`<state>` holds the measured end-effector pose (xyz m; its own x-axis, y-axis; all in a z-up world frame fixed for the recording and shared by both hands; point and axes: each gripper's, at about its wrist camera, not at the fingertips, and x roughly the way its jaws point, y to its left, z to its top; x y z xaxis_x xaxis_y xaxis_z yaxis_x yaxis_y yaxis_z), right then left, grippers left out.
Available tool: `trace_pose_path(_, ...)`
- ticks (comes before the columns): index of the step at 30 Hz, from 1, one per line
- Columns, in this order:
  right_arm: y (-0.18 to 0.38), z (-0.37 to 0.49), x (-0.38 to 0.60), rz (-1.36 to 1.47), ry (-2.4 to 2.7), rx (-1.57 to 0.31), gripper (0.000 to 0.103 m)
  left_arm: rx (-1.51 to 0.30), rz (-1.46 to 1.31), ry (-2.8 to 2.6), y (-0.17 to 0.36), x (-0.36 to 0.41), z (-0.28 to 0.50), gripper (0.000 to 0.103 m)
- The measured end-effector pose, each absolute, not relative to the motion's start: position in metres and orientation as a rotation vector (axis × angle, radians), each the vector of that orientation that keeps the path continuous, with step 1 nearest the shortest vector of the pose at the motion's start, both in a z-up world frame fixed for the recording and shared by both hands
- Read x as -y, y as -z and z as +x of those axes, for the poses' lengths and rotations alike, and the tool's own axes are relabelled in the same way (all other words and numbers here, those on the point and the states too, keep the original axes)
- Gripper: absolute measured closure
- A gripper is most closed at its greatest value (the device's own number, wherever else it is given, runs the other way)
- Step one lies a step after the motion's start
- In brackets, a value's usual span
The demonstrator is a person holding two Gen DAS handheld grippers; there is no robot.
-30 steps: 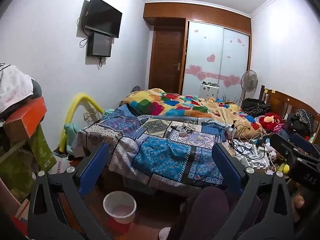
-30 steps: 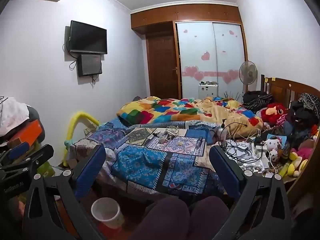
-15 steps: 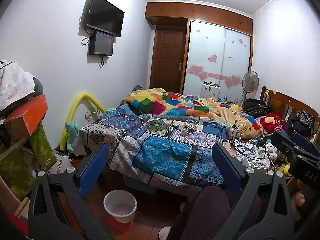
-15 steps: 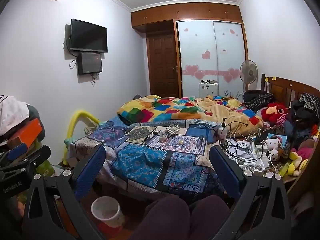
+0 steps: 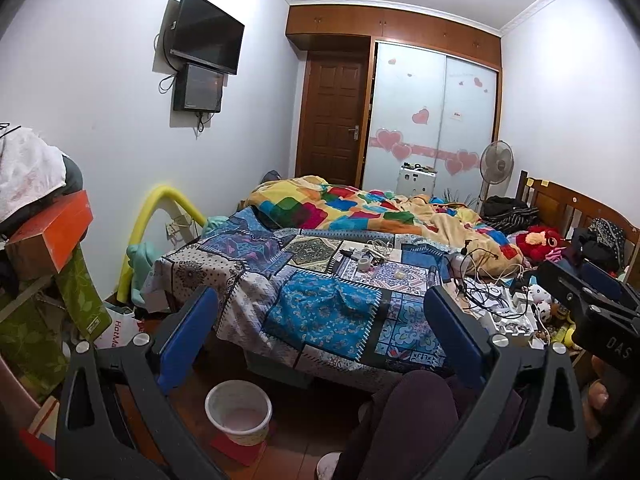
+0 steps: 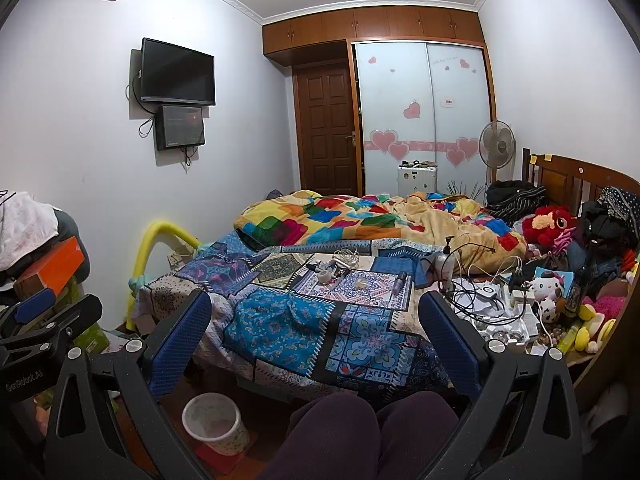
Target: Collect trash
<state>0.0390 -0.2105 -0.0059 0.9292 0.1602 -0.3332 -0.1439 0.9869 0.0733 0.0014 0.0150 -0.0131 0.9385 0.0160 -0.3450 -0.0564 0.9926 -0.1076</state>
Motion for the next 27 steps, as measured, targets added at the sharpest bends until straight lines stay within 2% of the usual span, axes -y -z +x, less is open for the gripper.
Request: trace_pose_path(27, 0.0054, 0.0389, 0.21, 0.049, -0.157, -0.346, 0.0, -0.348, -0.115, -0.027, 0.0108, -0.0132, -0.0013, 0.0)
